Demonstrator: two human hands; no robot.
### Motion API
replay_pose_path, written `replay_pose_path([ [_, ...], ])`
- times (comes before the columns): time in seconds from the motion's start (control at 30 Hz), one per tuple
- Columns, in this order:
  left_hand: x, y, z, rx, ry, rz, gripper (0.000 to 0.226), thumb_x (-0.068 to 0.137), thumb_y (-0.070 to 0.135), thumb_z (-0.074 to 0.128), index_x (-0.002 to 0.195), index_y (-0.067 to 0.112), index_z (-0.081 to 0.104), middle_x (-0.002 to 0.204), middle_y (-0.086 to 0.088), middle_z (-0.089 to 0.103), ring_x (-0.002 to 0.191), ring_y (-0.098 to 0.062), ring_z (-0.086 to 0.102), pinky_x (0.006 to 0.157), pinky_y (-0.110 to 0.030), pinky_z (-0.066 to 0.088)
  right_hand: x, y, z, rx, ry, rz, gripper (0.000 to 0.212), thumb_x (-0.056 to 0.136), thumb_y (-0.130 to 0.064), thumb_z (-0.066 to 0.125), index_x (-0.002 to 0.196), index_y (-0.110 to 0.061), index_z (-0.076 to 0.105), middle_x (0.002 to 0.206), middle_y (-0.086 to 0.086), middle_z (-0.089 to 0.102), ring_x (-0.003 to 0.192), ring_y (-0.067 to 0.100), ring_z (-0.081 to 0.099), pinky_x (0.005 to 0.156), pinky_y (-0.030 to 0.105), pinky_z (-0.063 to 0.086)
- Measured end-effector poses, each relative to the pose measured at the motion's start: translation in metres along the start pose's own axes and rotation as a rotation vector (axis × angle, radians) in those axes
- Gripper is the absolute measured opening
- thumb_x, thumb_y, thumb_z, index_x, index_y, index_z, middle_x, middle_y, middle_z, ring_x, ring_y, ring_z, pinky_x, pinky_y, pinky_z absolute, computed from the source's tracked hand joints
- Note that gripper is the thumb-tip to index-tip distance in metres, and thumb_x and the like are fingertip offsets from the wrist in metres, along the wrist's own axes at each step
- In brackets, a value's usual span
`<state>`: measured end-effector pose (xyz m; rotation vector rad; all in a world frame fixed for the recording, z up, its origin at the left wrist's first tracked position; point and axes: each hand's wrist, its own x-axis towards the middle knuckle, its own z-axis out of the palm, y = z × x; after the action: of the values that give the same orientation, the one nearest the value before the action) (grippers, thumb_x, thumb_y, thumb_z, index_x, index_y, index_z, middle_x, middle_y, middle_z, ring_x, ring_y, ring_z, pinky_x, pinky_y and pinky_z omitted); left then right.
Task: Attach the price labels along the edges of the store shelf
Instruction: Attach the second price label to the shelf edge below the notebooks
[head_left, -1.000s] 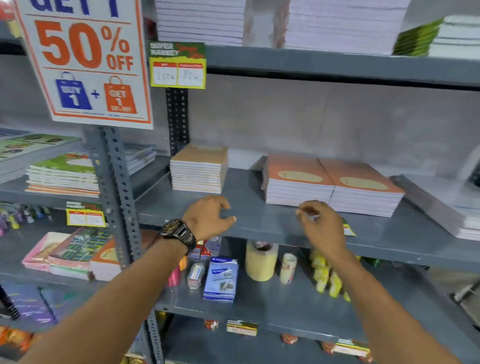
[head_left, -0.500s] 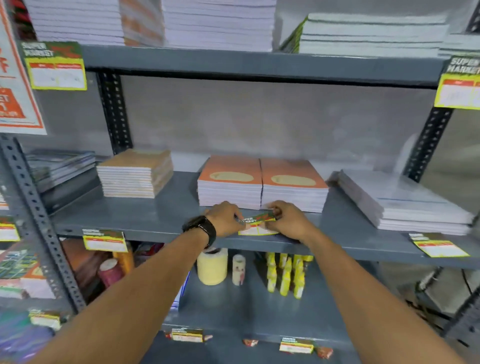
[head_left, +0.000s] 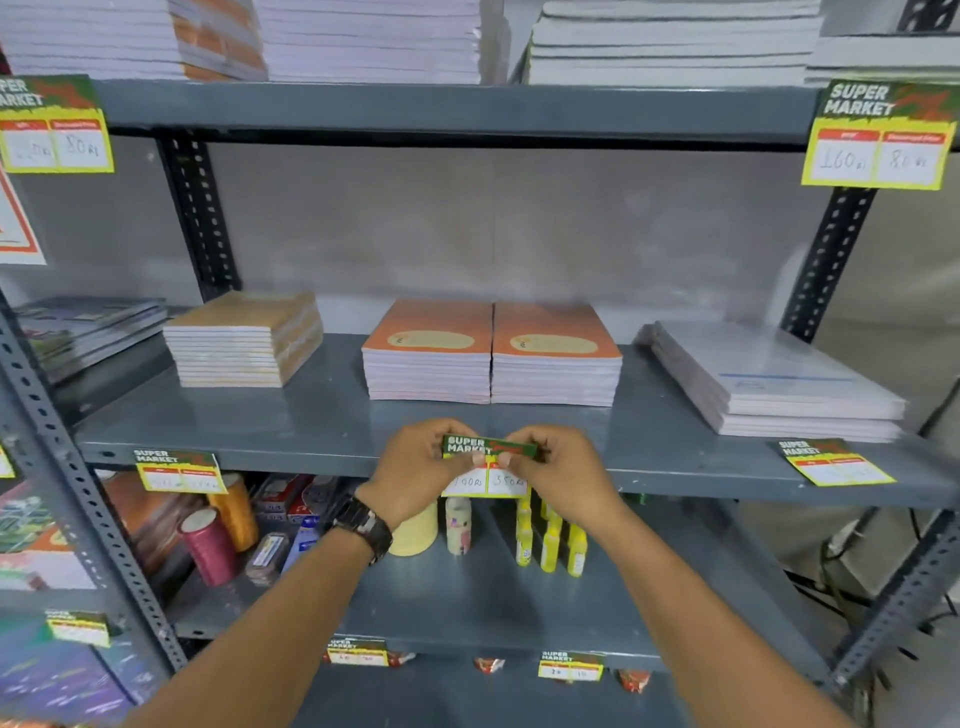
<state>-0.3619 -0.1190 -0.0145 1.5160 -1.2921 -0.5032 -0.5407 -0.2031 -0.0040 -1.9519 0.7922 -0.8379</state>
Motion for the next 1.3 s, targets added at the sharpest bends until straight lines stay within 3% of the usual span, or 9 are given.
replay_pose_path([
  [0.07, -0.011, -0.008, 0.009, 0.105, 0.033, 0.001, 0.011, 0.074, 0.030, 0.078, 0.082, 0.028, 0.071, 0.079, 0.002, 0.075, 0.071, -0.015, 0.068, 0.068, -0.038, 0.055, -0.013, 0.007, 0.003, -0.050, 0.017, 0.002, 0.007, 0.082, -0.017, 0.073, 0.085, -0.023, 0.076, 0.078, -0.003, 0.074, 0.068, 0.008, 0.064, 0.064, 0.022, 0.050],
  [0.17, -0.020, -0.013, 0.021, 0.190, 0.073, -0.010, 0.007, 0.077, 0.029, 0.077, 0.082, 0.027, 0.072, 0.072, 0.005, 0.073, 0.057, -0.001, 0.057, 0.059, -0.026, 0.049, -0.020, 0.018, 0.010, -0.119, 0.063, 0.001, 0.007, 0.083, -0.017, 0.072, 0.085, -0.023, 0.076, 0.074, -0.009, 0.072, 0.063, -0.001, 0.059, 0.059, 0.013, 0.045],
  [0.23, -0.022, -0.014, 0.025, 0.219, 0.108, -0.009, 0.006, 0.078, 0.030, 0.076, 0.081, 0.026, 0.073, 0.071, 0.008, 0.072, 0.058, -0.002, 0.057, 0.059, -0.025, 0.047, -0.021, 0.022, 0.015, -0.162, 0.091, -0.003, 0.008, 0.083, -0.016, 0.071, 0.086, -0.022, 0.075, 0.075, -0.011, 0.072, 0.066, -0.001, 0.061, 0.061, 0.010, 0.043],
  [0.4, -0.023, -0.016, 0.027, 0.275, 0.168, -0.016, 0.006, 0.080, 0.029, 0.074, 0.084, 0.024, 0.073, 0.076, 0.008, 0.073, 0.070, -0.009, 0.064, 0.066, -0.027, 0.049, -0.018, 0.025, 0.027, -0.239, 0.154, -0.015, 0.007, 0.082, -0.016, 0.071, 0.085, -0.022, 0.071, 0.077, -0.008, 0.073, 0.071, 0.007, 0.064, 0.069, 0.023, 0.051],
  [0.8, -0.018, -0.017, 0.030, 0.447, 0.187, 0.073, 0.012, 0.084, 0.030, 0.068, 0.091, 0.021, 0.072, 0.087, 0.003, 0.076, 0.082, -0.019, 0.067, 0.072, -0.031, 0.050, -0.019, 0.027, 0.040, -0.343, 0.257, -0.019, 0.010, 0.083, -0.012, 0.067, 0.089, -0.020, 0.067, 0.081, -0.005, 0.073, 0.071, 0.012, 0.064, 0.067, 0.027, 0.052],
  [0.93, -0.017, -0.019, 0.029, 0.494, 0.174, 0.104, 0.010, 0.084, 0.029, 0.067, 0.090, 0.022, 0.071, 0.087, 0.003, 0.075, 0.082, -0.020, 0.067, 0.069, -0.030, 0.048, -0.018, 0.027, 0.043, -0.334, 0.281, -0.001, 0.009, 0.079, -0.012, 0.069, 0.083, -0.019, 0.065, 0.073, -0.003, 0.070, 0.067, 0.017, 0.063, 0.066, 0.037, 0.054],
  [1.07, -0.016, -0.017, 0.027, 0.547, 0.196, 0.083, 0.012, 0.082, 0.035, 0.069, 0.084, 0.023, 0.067, 0.082, 0.005, 0.072, 0.076, -0.018, 0.065, 0.061, -0.029, 0.043, -0.017, 0.027, 0.044, -0.346, 0.296, 0.006, 0.010, 0.078, -0.014, 0.070, 0.081, -0.019, 0.062, 0.071, -0.003, 0.068, 0.065, 0.018, 0.061, 0.064, 0.038, 0.054],
  [1.17, -0.014, -0.015, 0.020, 0.636, 0.225, 0.040, 0.026, 0.077, 0.051, 0.069, 0.083, 0.028, 0.058, 0.081, 0.009, 0.069, 0.074, -0.018, 0.064, 0.062, -0.032, 0.050, -0.016, 0.024, 0.040, -0.509, 0.290, -0.005, 0.010, 0.078, -0.023, 0.067, 0.079, -0.022, 0.057, 0.074, -0.002, 0.065, 0.068, 0.024, 0.059, 0.060, 0.037, 0.051],
  [1.3, -0.008, -0.010, 0.010, 0.753, 0.246, 0.091, 0.035, 0.071, 0.053, 0.071, 0.086, 0.027, 0.054, 0.090, 0.007, 0.062, 0.086, -0.023, 0.059, 0.071, -0.036, 0.043, -0.010, 0.019, 0.033, -0.692, 0.302, -0.055, 0.016, 0.074, -0.025, 0.070, 0.082, -0.021, 0.057, 0.086, -0.003, 0.055, 0.079, 0.022, 0.053, 0.061, 0.034, 0.044],
])
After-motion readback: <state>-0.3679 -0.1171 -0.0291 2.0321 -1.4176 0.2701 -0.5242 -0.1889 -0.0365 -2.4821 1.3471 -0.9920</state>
